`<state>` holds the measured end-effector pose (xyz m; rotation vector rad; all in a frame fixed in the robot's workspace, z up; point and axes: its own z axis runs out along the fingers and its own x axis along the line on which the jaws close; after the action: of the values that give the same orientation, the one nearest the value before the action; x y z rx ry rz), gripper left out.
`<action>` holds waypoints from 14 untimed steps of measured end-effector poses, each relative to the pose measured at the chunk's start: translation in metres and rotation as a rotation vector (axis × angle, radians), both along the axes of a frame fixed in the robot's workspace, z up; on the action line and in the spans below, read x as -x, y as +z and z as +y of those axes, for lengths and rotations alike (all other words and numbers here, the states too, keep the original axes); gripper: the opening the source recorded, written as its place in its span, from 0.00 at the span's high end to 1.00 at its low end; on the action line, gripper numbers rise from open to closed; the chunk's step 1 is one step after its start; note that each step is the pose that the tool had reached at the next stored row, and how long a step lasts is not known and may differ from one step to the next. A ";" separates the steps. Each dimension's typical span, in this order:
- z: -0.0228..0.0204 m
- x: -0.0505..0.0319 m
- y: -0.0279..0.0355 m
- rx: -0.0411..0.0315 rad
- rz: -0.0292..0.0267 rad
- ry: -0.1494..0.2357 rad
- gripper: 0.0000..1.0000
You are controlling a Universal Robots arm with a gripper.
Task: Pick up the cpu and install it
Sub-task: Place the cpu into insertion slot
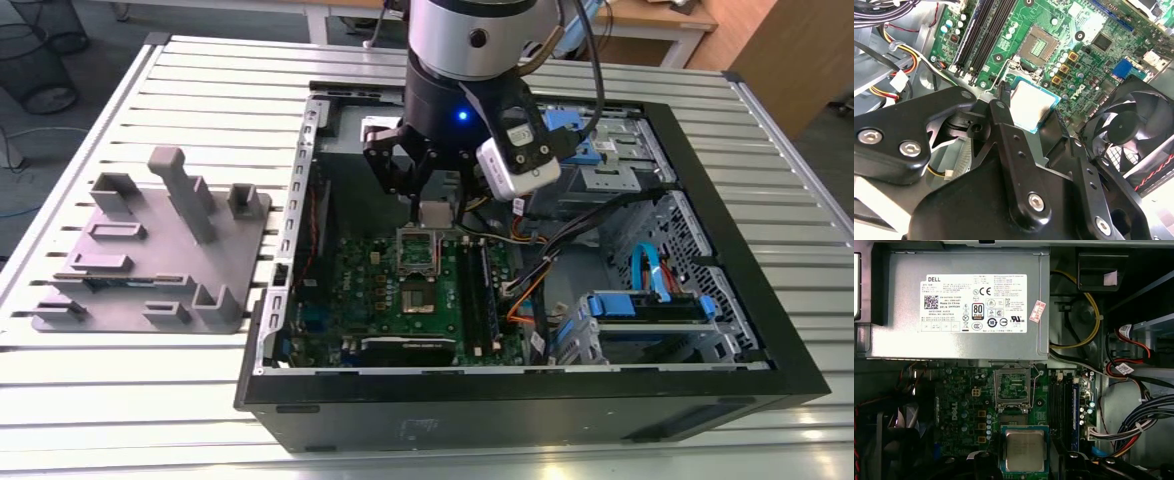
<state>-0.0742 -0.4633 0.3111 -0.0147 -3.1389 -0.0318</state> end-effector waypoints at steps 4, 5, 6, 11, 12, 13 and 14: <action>0.0000 0.0000 0.0000 0.0014 0.0000 0.000 0.53; 0.0000 0.0000 0.0000 0.0015 0.0001 0.000 0.53; -0.0001 0.0001 -0.0002 0.0013 0.0001 0.000 0.53; -0.0011 0.0000 -0.0004 0.0013 0.0000 0.000 0.53; -0.0013 0.0000 -0.0004 0.0013 0.0000 0.000 0.53; -0.0014 0.0000 -0.0005 0.0013 0.0000 0.000 0.53; -0.0014 0.0000 -0.0005 0.0013 0.0000 0.000 0.53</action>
<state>-0.0742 -0.4646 0.3106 -0.0148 -3.1389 -0.0298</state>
